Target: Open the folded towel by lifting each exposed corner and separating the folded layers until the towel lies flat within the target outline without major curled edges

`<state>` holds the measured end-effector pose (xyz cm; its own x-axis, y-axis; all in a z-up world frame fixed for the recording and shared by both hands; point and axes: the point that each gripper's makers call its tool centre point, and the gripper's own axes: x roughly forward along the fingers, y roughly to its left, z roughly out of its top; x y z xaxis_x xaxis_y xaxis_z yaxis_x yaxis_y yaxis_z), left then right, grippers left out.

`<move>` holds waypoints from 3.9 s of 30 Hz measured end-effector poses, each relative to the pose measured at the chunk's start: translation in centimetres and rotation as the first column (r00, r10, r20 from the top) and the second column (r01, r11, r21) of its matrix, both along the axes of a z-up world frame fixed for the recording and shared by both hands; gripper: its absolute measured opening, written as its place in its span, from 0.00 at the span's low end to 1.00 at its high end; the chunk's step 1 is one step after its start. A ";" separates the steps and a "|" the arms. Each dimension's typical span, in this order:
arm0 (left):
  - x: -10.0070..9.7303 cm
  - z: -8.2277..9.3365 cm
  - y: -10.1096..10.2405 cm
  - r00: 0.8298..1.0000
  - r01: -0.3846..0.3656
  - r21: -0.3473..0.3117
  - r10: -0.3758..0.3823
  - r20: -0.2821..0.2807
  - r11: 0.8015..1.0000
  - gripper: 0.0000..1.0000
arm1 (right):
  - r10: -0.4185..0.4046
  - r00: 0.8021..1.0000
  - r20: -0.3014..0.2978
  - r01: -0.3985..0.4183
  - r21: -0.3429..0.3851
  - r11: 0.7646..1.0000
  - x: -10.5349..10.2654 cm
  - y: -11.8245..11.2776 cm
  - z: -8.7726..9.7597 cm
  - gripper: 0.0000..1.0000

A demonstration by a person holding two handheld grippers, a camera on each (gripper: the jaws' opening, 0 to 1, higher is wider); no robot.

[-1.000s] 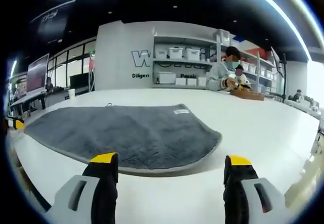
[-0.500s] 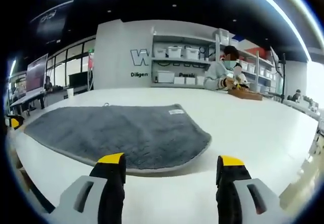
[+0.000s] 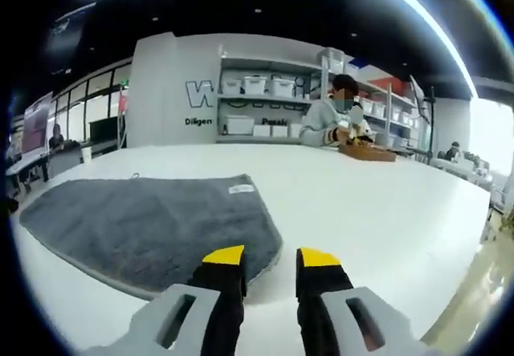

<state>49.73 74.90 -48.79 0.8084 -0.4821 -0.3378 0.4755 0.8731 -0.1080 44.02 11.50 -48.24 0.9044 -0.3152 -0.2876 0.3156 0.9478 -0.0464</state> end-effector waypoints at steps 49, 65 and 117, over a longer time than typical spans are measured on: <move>0.9 0.2 -0.8 1.000 0.015 0.004 -0.015 -0.010 1.000 0.94 | 0.108 0.994 -0.035 -0.110 -0.055 0.992 2.6 1.9 -0.3 0.66; 7.4 2.5 -2.8 0.999 0.012 -0.005 -0.011 0.050 1.000 0.99 | 0.354 0.935 -0.036 -0.356 -0.088 0.930 9.5 8.8 1.4 0.99; 30.3 -3.7 3.1 0.994 -0.108 0.226 0.111 -0.003 0.968 0.09 | 0.501 0.859 -0.102 -0.512 -0.180 0.840 10.6 16.2 2.3 0.99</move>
